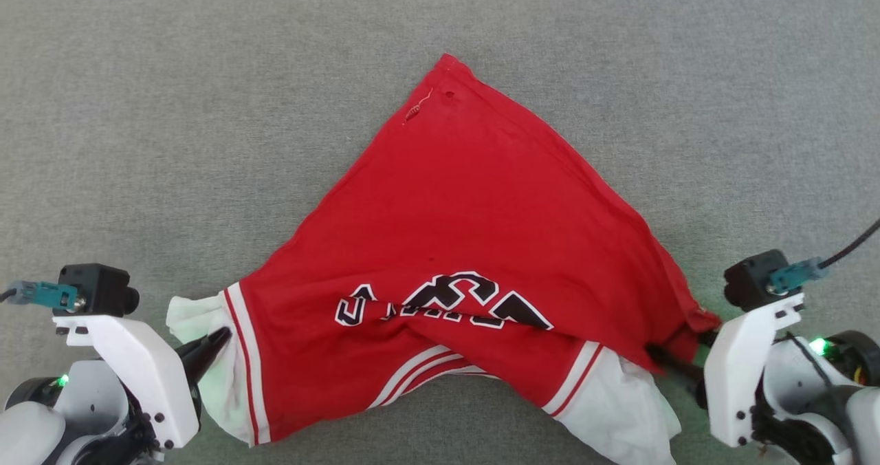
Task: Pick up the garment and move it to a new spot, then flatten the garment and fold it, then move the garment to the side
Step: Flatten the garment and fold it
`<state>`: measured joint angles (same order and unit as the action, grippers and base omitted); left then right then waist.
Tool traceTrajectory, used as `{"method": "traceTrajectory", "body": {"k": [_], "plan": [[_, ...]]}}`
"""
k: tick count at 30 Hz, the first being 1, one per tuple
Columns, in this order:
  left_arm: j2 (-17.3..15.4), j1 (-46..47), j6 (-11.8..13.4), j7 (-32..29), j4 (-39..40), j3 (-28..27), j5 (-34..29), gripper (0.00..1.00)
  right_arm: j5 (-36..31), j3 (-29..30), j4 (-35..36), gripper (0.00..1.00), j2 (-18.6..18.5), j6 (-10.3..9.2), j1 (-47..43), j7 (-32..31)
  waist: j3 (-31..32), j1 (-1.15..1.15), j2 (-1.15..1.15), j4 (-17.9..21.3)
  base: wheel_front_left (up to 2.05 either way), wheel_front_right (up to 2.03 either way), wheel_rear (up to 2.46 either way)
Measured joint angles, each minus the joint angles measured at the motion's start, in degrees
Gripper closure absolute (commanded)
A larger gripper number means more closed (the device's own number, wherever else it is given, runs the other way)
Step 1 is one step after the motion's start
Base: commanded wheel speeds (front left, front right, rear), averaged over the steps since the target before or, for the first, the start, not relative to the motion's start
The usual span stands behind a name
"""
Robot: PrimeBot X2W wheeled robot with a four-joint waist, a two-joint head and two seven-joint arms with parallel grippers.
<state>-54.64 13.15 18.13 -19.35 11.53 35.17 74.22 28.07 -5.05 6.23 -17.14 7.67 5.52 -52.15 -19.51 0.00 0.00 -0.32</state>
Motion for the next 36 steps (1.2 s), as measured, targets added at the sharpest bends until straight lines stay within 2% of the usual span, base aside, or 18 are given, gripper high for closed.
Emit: {"method": "traceTrajectory", "body": {"k": [6, 12, 16, 23, 30, 36], "plan": [[0.09, -0.67, -0.08, 0.22, -0.18, 0.19, 0.03, 1.00, -0.07, 2.31, 6.66, 0.00, -1.68, -0.19, -0.76, 1.07, 0.88, 0.00, 0.00, -0.42, 0.00, 0.00, 0.00], [0.27, -1.44, -0.34, 0.36, -0.15, 0.40, 0.29, 1.00, -2.81, 5.84, 16.10, 0.00, 0.52, -0.19, 0.02, 1.64, 1.60, 0.00, 0.00, -1.53, 0.00, 0.00, 0.00], [0.73, -1.41, -0.76, 0.40, -0.13, 0.74, 0.15, 1.00, -4.03, 3.72, 17.18, 0.00, 0.74, -0.19, 4.54, 4.07, 1.66, 0.00, 0.00, -2.76, 0.00, 0.00, 0.00], [2.08, -0.30, -1.63, 0.54, -0.68, 1.32, -0.36, 1.00, -5.76, -2.59, 6.43, 0.00, -0.03, -0.19, 17.59, 11.71, 1.09, 0.00, 0.00, -5.43, 0.00, 0.00, 0.00], [4.54, 2.64, -3.53, -0.40, -2.10, 2.99, -2.00, 1.00, -4.72, -9.57, -10.70, 0.00, -1.19, -0.19, 32.37, 15.10, -0.11, 0.00, 0.00, -9.24, 0.00, 0.00, 0.00], [7.21, 5.60, -5.48, -1.08, -4.22, 4.55, -3.27, 1.00, -2.54, -16.36, -26.92, 0.00, -2.81, -0.18, 43.89, 15.10, -1.59, 0.00, 0.00, -13.40, 0.00, 0.00, 0.00]]}}
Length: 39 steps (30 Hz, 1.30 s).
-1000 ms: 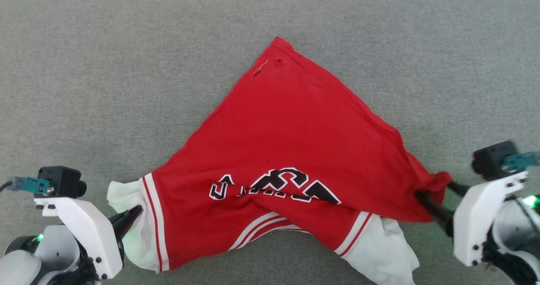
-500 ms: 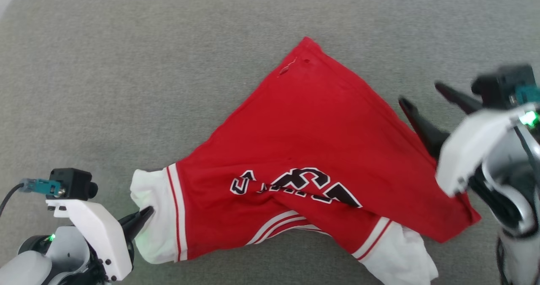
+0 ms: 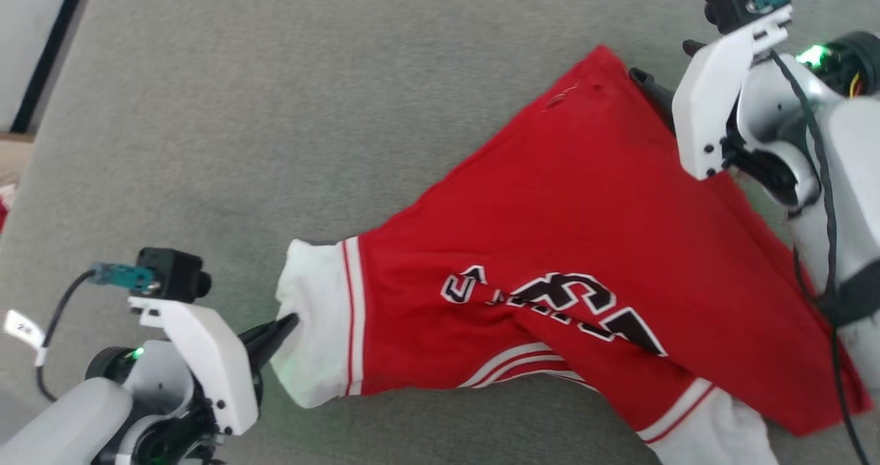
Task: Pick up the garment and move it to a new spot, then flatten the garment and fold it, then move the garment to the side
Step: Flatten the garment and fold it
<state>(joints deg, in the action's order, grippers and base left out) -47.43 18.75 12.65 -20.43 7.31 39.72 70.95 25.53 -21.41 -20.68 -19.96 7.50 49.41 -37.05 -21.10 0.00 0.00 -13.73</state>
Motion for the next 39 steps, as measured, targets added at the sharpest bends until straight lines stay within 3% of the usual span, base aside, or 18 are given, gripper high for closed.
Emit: {"method": "traceTrajectory", "body": {"k": [9, 16, 17, 18, 23, 29, 39], "plan": [[4.26, 4.29, -3.01, -1.32, -3.52, 2.71, -1.43, 1.00, 4.09, -8.61, -20.35, 0.00, -0.09, 0.00, 10.74, -7.71, -2.40, 0.00, 0.00, -6.11, 0.00, 0.00, 0.00], [6.61, 6.34, -4.66, -1.75, -6.20, 3.65, -2.31, 1.00, 7.28, -19.46, -25.32, 0.00, -1.46, -0.14, 15.58, -14.91, -3.79, 0.00, 0.00, -8.53, 0.00, 0.00, 0.00], [6.86, 6.69, -4.93, -1.75, -6.56, 3.67, -2.31, 1.00, 7.71, -21.00, -25.58, 0.31, -1.69, -0.26, 16.04, -16.11, -3.85, 0.00, 0.00, -8.61, 0.00, 0.00, 0.00], [6.95, 6.89, -5.09, -1.75, -6.89, 3.65, -2.31, 1.00, 8.61, -22.48, -25.59, 1.00, -1.96, -0.29, 16.45, -17.62, -3.83, 0.00, 0.00, -8.59, 0.00, 0.00, 0.00], [6.91, 8.01, -5.57, -2.05, -8.27, 3.11, -2.23, 1.00, 13.24, -26.04, -24.03, 1.00, -3.25, 0.01, 17.19, -17.71, -3.63, 0.00, 0.00, -7.76, 0.00, 0.00, 0.00], [2.20, 11.33, -4.78, -4.38, -8.39, 0.22, -1.91, 1.00, 18.53, -28.58, -18.86, 1.00, -7.05, 0.01, 17.79, -12.68, -2.08, 0.00, 0.00, -4.65, 0.00, 0.00, 0.00], [-4.82, 21.35, -2.97, -11.03, -6.89, -4.01, -1.99, 1.00, 23.50, -24.77, -11.02, 1.00, -11.58, 0.01, 19.40, -6.57, 1.66, 0.00, 0.00, 1.44, 0.00, 0.00, 0.00]]}}
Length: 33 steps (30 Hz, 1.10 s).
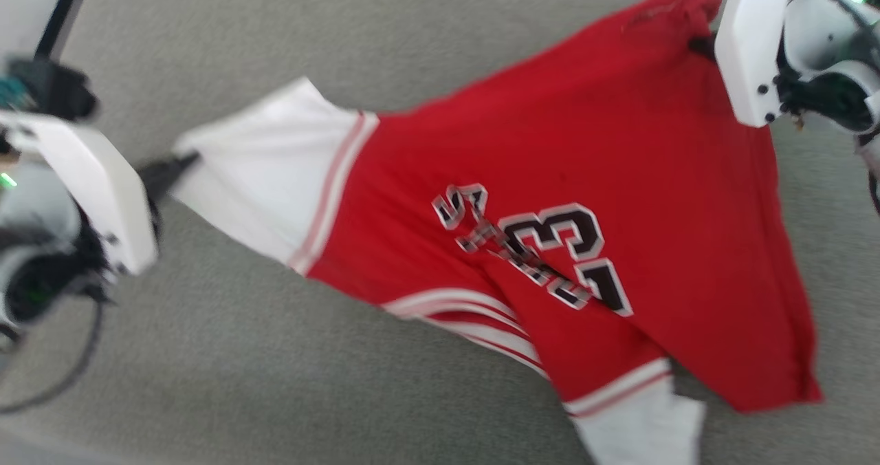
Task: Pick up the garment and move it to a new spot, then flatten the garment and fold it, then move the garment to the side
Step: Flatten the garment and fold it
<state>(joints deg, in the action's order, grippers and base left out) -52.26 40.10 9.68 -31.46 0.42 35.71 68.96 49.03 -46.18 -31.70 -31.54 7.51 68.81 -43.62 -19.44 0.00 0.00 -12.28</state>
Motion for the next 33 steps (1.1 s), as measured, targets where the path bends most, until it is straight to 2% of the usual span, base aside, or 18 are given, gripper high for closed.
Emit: {"method": "traceTrajectory", "body": {"k": [6, 13, 24, 29, 33], "plan": [[-2.65, 7.93, -0.97, -3.97, -2.75, -1.36, -1.97, 1.00, 0.42, 5.06, 2.94, 1.00, -0.68, 0.00, -0.18, 1.77, 3.24, 0.00, 0.00, 3.53, 0.00, 0.00, 0.00], [-1.89, 16.44, -2.27, -9.00, -7.08, -0.70, -3.98, 1.00, -0.25, 11.93, 4.93, 1.00, -0.13, 0.00, -1.01, 1.27, 6.92, 0.00, 0.00, 6.36, 0.00, 0.00, 0.00], [5.78, 29.94, -5.26, -11.31, -18.69, 1.78, -8.48, 1.00, -6.58, 22.83, 6.97, 1.00, 5.20, 0.00, -1.64, -1.76, 11.11, 0.00, 0.00, 10.08, 0.00, 0.00, 0.00], [10.03, 35.34, -6.94, -7.28, -24.86, 2.45, -11.62, 1.00, -13.74, 27.33, 4.13, 1.00, 7.95, 0.00, -0.21, 0.43, 10.13, 0.00, 0.00, 10.98, 0.00, 0.00, 0.00], [13.47, 40.18, -8.72, -0.81, -30.96, 2.59, -14.56, 1.00, -20.58, 31.40, -1.29, 1.00, 11.76, 0.00, 3.33, 6.04, 8.06, 0.00, 0.00, 11.56, 0.00, 0.00, 0.00]]}}
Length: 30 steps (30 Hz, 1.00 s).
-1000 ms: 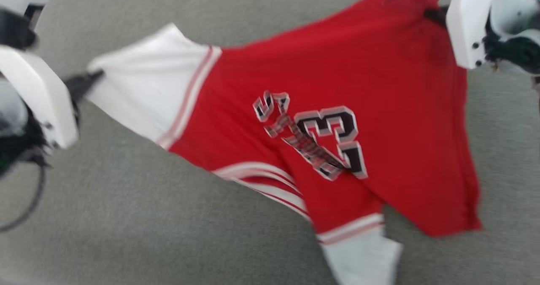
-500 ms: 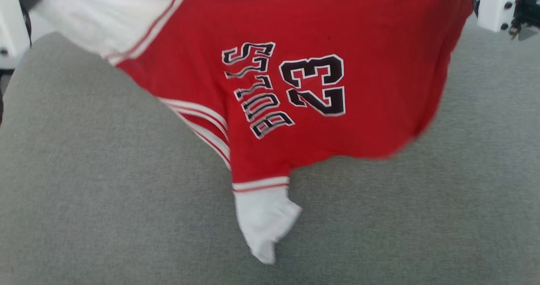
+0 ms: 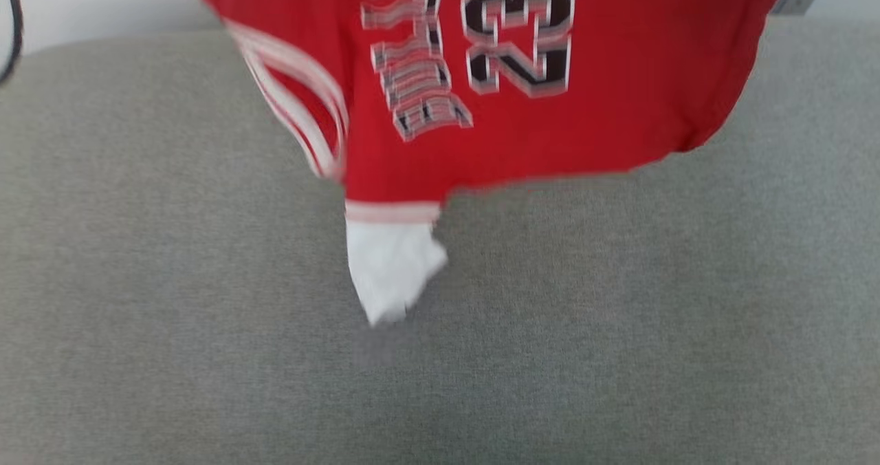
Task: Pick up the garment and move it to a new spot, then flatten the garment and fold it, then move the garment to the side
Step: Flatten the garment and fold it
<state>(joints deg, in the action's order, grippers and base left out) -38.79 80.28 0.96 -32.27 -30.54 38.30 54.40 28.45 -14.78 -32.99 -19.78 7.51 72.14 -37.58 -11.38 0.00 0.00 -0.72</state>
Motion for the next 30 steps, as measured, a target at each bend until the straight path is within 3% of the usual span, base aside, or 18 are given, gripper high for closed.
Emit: {"method": "traceTrajectory", "body": {"k": [8, 12, 16, 22, 26, 30], "plan": [[4.81, 11.29, -1.10, 19.73, -10.40, 0.01, -9.34, 1.00, -15.25, 8.69, -12.50, 1.00, 7.24, 0.00, 8.91, 18.53, -5.04, 0.00, 0.00, 0.65, 0.00, 0.00, 0.00], [6.70, 16.21, -1.53, 33.83, -13.50, 0.02, -14.00, 1.00, -23.52, 13.28, -15.91, 1.00, 8.79, 0.00, 12.28, 30.77, -6.71, 0.00, 0.00, 0.28, 0.00, 0.00, 0.00], [7.95, 18.67, -2.12, 43.20, -16.93, 0.23, -16.61, 1.00, -30.48, 15.73, -18.67, 1.00, 9.91, 0.00, 13.78, 39.54, -7.38, 0.00, 0.00, -0.69, 0.00, 0.00, 0.00], [8.86, 15.01, -7.10, 43.80, -22.04, 3.50, -16.90, 1.00, -33.26, 16.66, -26.65, 1.00, 11.98, 0.00, 11.44, 39.66, -7.13, 0.00, 0.00, -1.72, 0.00, 0.00, 0.00], [8.78, 7.12, -8.14, 38.10, -22.65, 7.02, -13.86, 1.00, -30.75, 14.66, -30.96, 1.00, 13.05, 0.00, 7.81, 38.77, -6.57, 0.00, 0.00, -2.15, 0.00, 0.00, 0.00], [6.48, -1.44, -8.29, 31.22, -16.31, 11.39, -6.94, 1.00, -26.99, 12.07, -33.71, 1.00, 13.50, 0.00, 4.35, 36.97, -5.83, 0.00, 0.00, -2.47, 0.00, 0.00, 0.00]]}}
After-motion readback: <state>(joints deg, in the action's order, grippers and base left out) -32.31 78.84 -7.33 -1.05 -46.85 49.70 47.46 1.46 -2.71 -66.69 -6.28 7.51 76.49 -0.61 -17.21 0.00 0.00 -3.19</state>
